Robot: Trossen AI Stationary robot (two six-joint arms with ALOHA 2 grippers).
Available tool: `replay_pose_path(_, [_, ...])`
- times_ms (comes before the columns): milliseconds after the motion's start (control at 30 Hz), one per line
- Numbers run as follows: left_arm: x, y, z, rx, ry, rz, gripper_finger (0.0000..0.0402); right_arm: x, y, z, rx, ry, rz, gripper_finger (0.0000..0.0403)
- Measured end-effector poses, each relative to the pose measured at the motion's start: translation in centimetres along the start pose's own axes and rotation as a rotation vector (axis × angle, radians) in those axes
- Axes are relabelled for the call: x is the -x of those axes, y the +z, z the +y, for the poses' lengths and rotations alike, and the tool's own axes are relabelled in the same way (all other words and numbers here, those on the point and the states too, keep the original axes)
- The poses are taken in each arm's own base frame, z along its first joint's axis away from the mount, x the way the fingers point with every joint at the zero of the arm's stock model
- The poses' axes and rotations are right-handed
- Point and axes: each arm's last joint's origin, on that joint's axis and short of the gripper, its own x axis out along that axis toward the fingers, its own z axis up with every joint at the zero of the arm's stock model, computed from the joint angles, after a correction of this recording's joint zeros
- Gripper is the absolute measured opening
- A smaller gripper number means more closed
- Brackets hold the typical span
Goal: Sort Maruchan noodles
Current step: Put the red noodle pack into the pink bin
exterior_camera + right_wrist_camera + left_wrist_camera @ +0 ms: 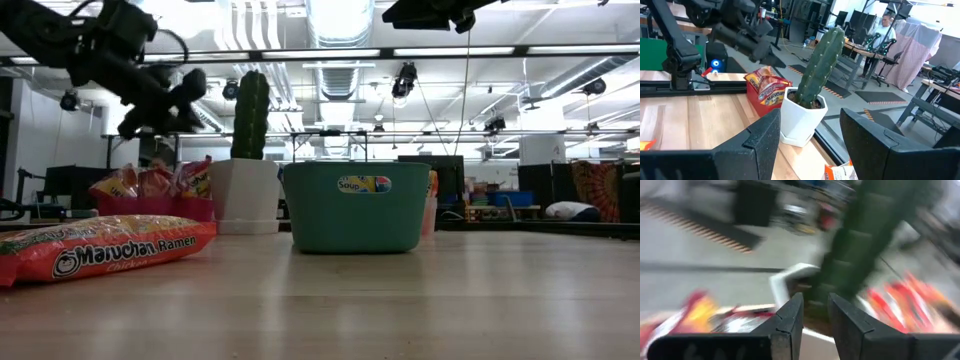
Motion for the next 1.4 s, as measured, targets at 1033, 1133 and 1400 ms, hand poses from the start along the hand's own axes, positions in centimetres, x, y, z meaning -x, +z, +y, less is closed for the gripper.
replay_pose_path(1033, [-5.9,-3.1,1.6,-0.533,0.341,0.373,0.0,0.0,0.0,0.0,0.017,0.0,0.0,0.0194])
replay_pose_path(1133, [-6.4,-3.9,1.8,-0.542,0.353,0.41,0.0,0.0,0.0,0.0,0.017,0.0,0.0,0.0194])
replay_pose_path(1400, [-7.2,-4.5,2.1,-0.537,0.376,0.447,0.0,0.0,0.0,0.0,0.017,0.0,0.0,0.0194])
